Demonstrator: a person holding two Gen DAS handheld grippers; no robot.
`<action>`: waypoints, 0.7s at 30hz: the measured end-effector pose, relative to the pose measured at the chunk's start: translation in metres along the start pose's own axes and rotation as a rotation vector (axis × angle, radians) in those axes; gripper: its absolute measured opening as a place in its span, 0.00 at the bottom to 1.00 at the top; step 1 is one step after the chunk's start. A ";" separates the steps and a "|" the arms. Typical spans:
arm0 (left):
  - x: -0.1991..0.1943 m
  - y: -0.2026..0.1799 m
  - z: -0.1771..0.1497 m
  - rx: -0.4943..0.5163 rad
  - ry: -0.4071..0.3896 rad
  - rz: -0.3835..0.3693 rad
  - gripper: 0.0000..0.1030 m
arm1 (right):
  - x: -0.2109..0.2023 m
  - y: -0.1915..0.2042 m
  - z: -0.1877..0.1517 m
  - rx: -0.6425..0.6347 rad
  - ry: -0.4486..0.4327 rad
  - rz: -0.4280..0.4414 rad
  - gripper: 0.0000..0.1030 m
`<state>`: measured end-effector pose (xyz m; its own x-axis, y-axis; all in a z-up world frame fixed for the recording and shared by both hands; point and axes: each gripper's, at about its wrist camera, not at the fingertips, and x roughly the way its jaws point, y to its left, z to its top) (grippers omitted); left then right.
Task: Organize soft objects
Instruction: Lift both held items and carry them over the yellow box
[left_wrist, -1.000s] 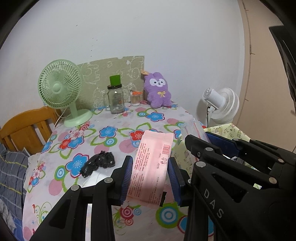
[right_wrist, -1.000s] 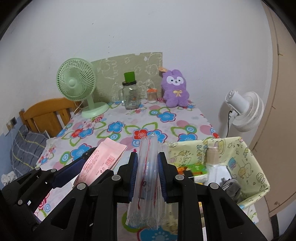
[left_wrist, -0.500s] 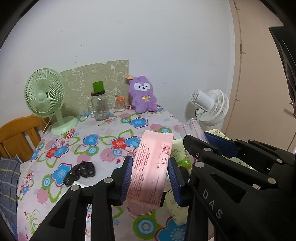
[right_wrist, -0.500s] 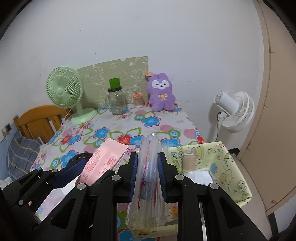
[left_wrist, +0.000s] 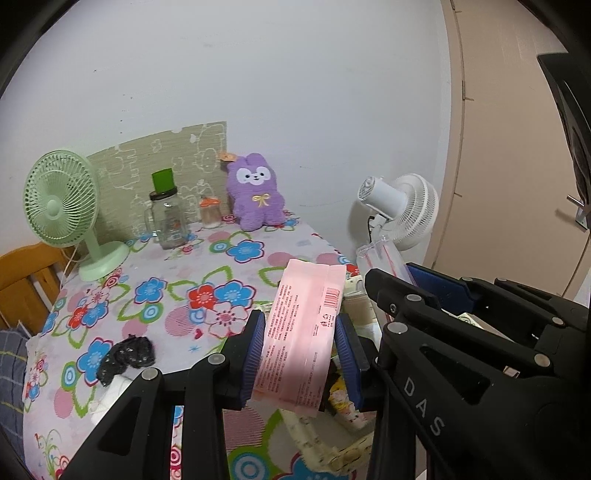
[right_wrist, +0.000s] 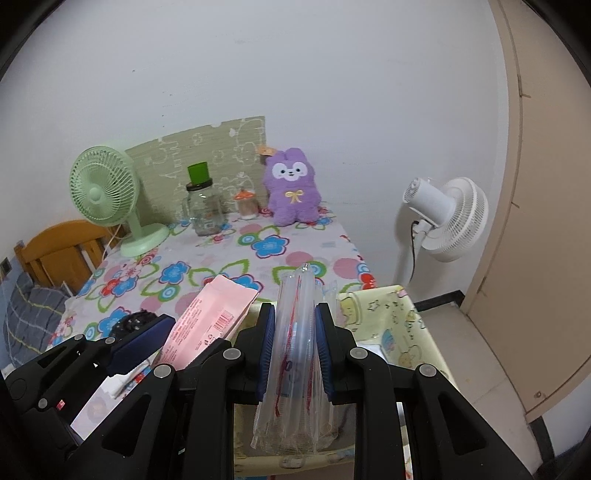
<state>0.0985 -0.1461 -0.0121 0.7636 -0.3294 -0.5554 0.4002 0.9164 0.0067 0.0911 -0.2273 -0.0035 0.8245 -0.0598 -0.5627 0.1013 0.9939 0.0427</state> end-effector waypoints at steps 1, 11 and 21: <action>0.002 -0.002 0.001 0.003 0.001 -0.004 0.38 | 0.001 -0.003 0.000 0.003 0.001 -0.002 0.24; 0.022 -0.025 0.006 0.029 0.020 -0.038 0.38 | 0.010 -0.030 0.000 0.035 0.011 -0.027 0.24; 0.044 -0.038 0.007 0.036 0.050 -0.071 0.41 | 0.024 -0.051 -0.003 0.069 0.033 -0.045 0.24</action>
<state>0.1208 -0.1971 -0.0308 0.7064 -0.3809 -0.5966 0.4716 0.8818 -0.0047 0.1047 -0.2790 -0.0214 0.7993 -0.1001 -0.5925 0.1767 0.9816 0.0726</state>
